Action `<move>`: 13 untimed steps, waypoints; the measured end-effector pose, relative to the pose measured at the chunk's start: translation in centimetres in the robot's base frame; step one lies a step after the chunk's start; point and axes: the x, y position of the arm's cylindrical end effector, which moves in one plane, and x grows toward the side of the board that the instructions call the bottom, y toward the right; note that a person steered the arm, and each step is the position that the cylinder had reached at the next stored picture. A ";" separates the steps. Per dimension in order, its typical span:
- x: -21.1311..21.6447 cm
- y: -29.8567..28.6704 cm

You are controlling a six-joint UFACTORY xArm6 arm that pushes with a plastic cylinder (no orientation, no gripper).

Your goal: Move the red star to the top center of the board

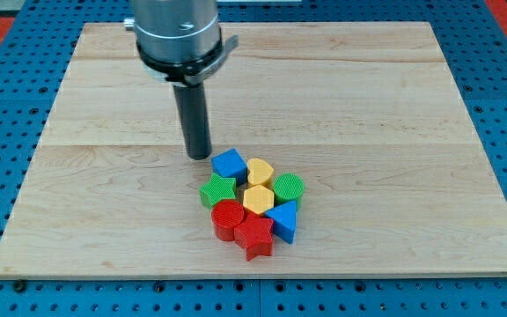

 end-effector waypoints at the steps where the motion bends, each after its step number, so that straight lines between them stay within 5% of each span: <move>1: 0.4 -5.2; 3: 15.9 -3.6; 8: 16.0 17.5; 11: 15.2 9.3; 13: 14.1 14.5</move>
